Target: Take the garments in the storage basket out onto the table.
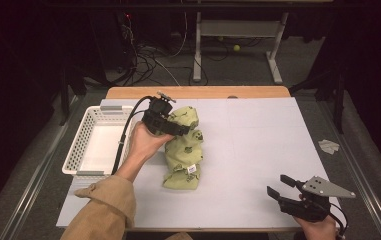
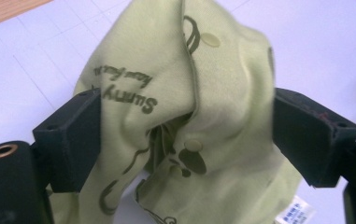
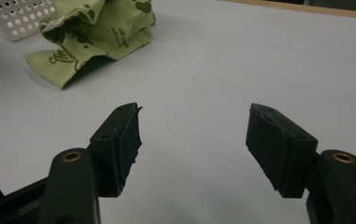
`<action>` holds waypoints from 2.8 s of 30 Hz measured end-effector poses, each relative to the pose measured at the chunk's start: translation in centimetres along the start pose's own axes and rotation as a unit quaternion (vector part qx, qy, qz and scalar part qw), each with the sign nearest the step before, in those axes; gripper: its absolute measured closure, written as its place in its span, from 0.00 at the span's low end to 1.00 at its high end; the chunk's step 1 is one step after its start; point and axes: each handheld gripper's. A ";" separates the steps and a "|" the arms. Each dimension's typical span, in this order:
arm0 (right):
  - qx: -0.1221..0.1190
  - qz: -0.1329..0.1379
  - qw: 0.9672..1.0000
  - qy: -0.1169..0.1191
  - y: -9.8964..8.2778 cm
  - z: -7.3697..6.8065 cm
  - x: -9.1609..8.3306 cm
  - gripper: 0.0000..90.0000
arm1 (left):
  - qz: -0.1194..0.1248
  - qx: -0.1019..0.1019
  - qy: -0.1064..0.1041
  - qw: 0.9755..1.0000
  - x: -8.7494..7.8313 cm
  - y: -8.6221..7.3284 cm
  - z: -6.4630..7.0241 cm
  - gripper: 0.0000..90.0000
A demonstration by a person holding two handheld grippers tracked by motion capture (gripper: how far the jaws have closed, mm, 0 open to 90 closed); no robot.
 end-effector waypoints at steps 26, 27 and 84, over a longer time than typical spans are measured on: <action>-0.035 -0.109 0.988 0.103 7.9 -4.1 13.2 0.63 | -0.051 -0.049 0.038 0.997 3.9 -3.4 -2.7 0.35; -0.036 -0.112 0.988 0.103 8.2 -4.3 13.8 0.64 | -0.049 -0.053 0.035 0.997 4.1 -3.3 -3.0 0.36; -0.052 -0.165 0.982 0.075 11.9 -2.7 17.8 1.00 | -0.031 -0.067 0.018 0.997 3.9 -3.4 -4.2 0.89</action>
Point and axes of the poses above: each handheld gripper's, and its own axes: x roughly forward along the jaws, y roughly out of its top, z roughly to its right, and after that the axes turned 2 degrees about -z, right-handed
